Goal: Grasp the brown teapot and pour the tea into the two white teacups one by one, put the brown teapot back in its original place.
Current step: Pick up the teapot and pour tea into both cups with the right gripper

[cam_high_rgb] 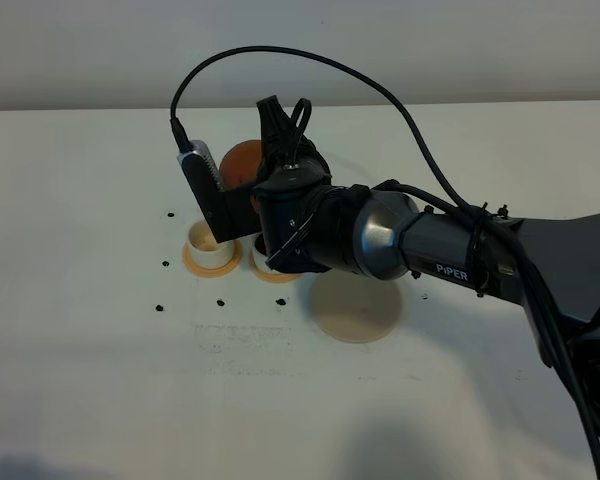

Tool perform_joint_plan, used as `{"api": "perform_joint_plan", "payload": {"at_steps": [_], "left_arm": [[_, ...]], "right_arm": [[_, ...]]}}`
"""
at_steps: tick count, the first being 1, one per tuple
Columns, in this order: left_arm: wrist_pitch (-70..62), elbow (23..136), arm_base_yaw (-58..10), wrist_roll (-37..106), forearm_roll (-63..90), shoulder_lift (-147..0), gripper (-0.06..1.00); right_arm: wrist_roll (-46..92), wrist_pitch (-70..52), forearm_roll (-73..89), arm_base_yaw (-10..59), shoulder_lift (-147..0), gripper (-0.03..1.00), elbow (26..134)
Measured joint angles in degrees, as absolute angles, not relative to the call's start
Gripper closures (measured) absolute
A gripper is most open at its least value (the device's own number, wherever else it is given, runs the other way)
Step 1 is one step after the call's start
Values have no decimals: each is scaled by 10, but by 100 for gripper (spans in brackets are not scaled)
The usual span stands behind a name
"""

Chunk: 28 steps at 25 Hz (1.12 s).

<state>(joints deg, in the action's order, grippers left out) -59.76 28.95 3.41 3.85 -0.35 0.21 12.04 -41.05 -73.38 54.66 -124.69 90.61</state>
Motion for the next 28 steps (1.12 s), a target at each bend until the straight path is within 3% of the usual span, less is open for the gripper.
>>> {"api": "perform_joint_plan", "payload": {"at_steps": [28], "left_arm": [[-598,289,34,38,-4,2,36]], "right_arm": [[153,-404,-786,554,-1247,88,903]]}}
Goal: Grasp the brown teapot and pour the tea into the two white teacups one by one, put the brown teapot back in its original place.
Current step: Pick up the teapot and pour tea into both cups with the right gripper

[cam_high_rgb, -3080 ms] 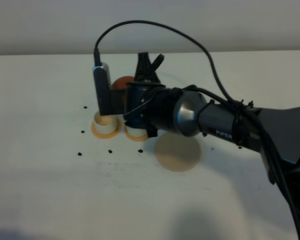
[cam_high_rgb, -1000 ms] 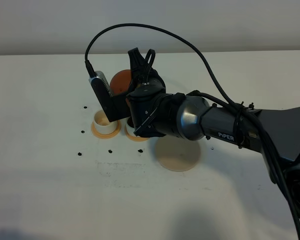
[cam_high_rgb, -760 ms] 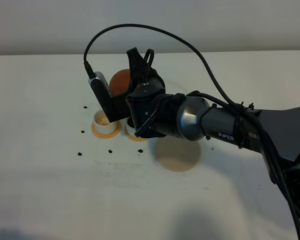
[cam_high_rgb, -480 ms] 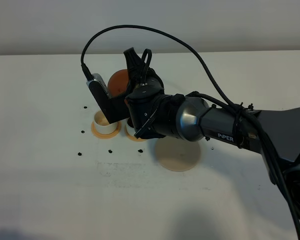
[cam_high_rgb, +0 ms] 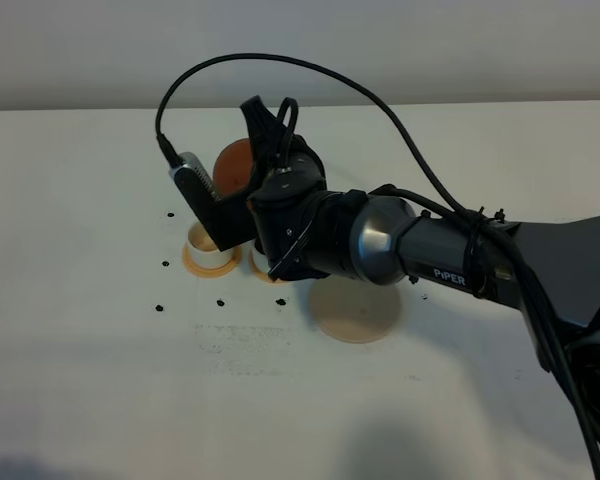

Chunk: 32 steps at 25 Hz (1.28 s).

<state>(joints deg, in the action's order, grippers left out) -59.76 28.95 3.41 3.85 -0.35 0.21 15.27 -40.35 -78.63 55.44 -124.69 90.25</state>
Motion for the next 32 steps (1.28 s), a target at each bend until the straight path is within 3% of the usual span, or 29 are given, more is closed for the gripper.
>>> {"api": "perform_joint_plan", "payload": {"at_steps": [32], "left_arm": [[-598,289,34,38,-4,2,36]], "right_arm": [[166,-397,-840,549,-1247,88,903]]}}
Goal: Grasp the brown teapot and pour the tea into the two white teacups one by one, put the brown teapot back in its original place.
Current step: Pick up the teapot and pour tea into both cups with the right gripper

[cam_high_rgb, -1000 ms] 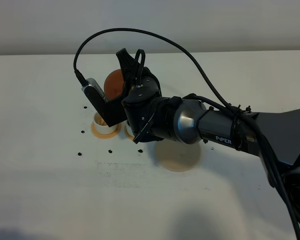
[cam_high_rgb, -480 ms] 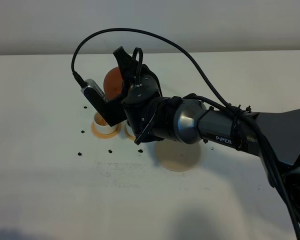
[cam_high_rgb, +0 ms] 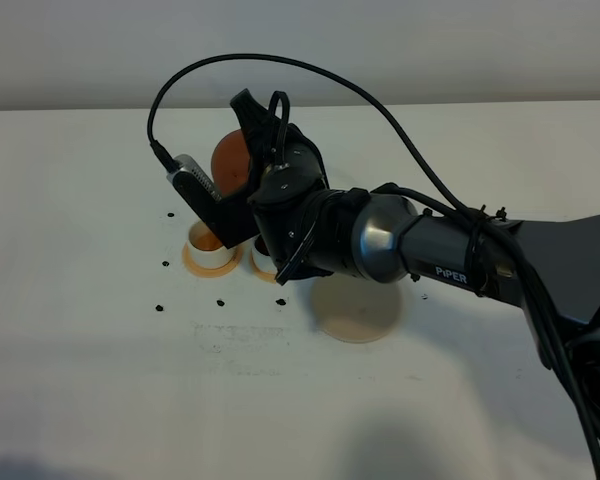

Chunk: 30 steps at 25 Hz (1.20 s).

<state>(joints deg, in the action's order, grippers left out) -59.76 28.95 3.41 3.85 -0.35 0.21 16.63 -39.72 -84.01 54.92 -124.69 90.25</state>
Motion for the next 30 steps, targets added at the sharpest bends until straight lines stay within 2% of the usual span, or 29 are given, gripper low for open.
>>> {"api": "perform_joint_plan", "payload": {"at_steps": [30], "left_arm": [[-598,289,34,38,-4,2,36]], "right_arm": [[185,-390,-868,546,-1247,88,903]]}}
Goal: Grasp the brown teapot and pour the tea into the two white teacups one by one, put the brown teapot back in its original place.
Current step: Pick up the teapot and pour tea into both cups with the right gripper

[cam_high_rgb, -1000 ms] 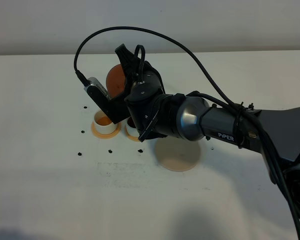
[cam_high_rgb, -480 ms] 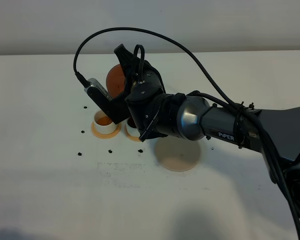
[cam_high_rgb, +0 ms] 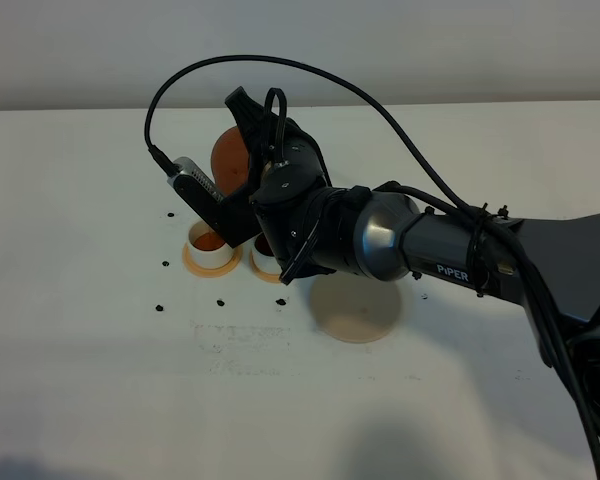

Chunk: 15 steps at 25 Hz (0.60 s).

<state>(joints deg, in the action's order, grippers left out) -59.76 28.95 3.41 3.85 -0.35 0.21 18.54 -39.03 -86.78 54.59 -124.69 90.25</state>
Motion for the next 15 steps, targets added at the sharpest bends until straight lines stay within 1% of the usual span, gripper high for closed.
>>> {"api": "perform_joint_plan", "payload": {"at_steps": [15], "left_arm": [[-598,289,34,38,-4,2,36]], "right_arm": [[185,-390,-885,546,-1247,88,903]]}}
